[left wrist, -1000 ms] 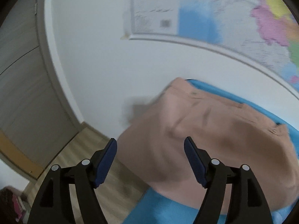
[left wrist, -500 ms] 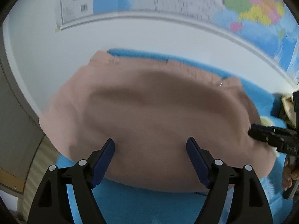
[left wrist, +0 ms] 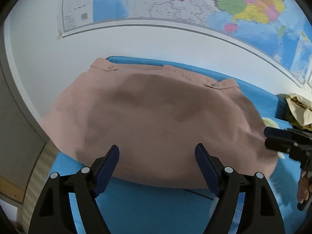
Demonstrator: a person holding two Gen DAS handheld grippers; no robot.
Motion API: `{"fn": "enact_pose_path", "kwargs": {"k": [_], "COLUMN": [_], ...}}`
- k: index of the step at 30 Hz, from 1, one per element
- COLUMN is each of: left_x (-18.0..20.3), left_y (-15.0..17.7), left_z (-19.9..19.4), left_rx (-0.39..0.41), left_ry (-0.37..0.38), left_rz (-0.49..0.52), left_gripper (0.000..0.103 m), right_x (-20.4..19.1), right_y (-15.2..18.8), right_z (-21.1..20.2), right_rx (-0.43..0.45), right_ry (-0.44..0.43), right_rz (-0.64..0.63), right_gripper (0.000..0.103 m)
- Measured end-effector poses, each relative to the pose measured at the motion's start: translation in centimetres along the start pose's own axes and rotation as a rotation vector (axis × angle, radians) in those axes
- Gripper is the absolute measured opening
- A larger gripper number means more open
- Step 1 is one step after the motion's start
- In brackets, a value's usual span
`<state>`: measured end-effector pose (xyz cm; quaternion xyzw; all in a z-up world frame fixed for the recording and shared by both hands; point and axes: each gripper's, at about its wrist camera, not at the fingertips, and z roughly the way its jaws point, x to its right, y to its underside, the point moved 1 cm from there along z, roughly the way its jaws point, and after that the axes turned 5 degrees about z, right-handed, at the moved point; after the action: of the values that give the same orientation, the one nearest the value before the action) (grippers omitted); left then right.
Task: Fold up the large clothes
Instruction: 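Press the folded jacket bundle flat with both open tools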
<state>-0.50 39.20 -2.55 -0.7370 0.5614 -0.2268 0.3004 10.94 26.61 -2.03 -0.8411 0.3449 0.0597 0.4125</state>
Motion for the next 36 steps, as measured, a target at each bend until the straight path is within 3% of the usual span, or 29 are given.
{"fn": "enact_pose_path", "kwargs": {"k": [8,15,20,29,36], "left_x": [1.3,1.3,2.3,3.4,3.2], "left_y": [1.0,1.2,1.4,1.6,1.5], "left_z": [1.4,1.1,0.0,2.2,0.6], "left_rx": [-0.048,-0.053,-0.031,-0.075,-0.044], "left_ry": [0.043,0.031,0.128,0.08,0.056], "left_rz": [0.002,-0.007,-0.009,0.023,0.003], "left_gripper": [0.078,0.079,0.079,0.085,0.085], "right_x": [-0.6,-0.3,-0.4,0.4,0.1], "right_y": [1.9,2.0,1.9,2.1,1.8], "right_z": [2.3,0.9,-0.8,2.4,0.5], "right_rx": [-0.08,-0.065,-0.029,-0.09,-0.047], "right_ry": [0.059,0.045,0.028,0.07,0.051], "right_rz": [-0.064,-0.049,-0.04,-0.025,-0.014], "right_gripper": [0.049,0.049,0.05,0.049,0.049]}}
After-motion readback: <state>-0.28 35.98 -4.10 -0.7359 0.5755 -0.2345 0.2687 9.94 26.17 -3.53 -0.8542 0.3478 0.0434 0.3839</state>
